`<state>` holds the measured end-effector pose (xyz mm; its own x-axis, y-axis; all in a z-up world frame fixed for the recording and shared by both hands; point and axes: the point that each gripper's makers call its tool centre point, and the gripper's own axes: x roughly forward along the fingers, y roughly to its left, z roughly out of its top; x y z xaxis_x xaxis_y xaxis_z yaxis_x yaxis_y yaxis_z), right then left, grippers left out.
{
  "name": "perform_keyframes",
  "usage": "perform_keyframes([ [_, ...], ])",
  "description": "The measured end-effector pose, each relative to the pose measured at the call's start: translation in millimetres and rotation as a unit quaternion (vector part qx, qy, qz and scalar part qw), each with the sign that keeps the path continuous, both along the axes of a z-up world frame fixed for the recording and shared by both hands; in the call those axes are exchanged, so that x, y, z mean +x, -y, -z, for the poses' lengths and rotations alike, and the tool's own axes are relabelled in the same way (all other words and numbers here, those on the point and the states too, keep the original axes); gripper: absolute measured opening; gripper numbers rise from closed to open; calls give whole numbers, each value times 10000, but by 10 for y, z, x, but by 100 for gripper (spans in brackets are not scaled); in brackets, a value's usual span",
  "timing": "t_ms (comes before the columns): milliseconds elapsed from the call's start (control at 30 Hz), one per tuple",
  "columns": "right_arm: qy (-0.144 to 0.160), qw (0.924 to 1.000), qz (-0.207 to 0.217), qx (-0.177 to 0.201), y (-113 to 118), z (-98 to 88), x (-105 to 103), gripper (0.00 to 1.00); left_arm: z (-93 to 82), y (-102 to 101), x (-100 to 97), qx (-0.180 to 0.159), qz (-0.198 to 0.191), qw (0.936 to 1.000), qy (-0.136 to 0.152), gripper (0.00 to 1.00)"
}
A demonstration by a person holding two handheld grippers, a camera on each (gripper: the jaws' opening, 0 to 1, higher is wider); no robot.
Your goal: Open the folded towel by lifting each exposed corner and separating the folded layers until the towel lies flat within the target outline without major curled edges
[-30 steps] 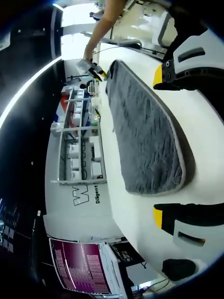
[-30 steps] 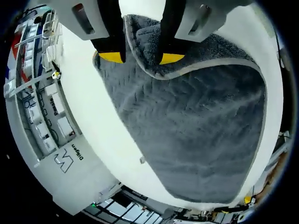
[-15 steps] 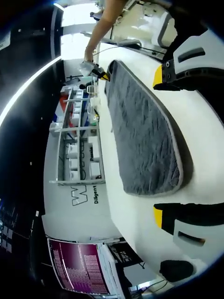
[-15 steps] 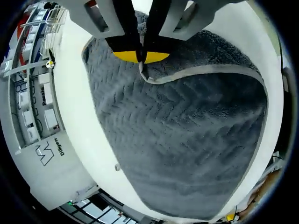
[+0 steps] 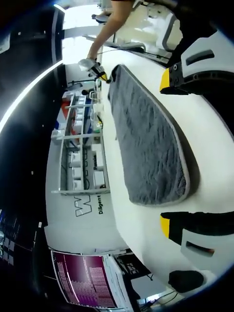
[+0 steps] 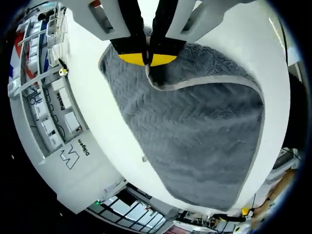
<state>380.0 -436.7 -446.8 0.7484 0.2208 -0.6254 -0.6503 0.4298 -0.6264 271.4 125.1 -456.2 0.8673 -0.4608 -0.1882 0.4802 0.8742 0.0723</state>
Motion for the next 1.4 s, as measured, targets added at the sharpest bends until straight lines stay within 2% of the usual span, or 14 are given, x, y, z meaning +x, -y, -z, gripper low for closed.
perform_keyframes([
  [300,376,9989,278,-6,299,11,-375,0,12,43,-5,21,35,10000,-26,99],
  [500,255,9991,342,10,418,188,-629,0,7,22,-11,1,13,10000,-19,99],
  [633,263,9986,450,7,533,247,-725,0,24,10,-19,28,-5,10000,-56,99],
  [833,151,9976,666,119,753,359,-762,0,22,-7,-19,27,-42,10000,-48,99],
  [1133,-90,9967,799,117,951,522,-841,0,41,-4,-5,26,-44,10000,-75,98],
  [1333,-47,9962,827,268,978,476,-911,0,-10,51,25,49,-30,10000,-33,98],
  [1400,58,9956,853,370,970,400,-914,0,-37,92,14,38,7,10000,-1,98],
])
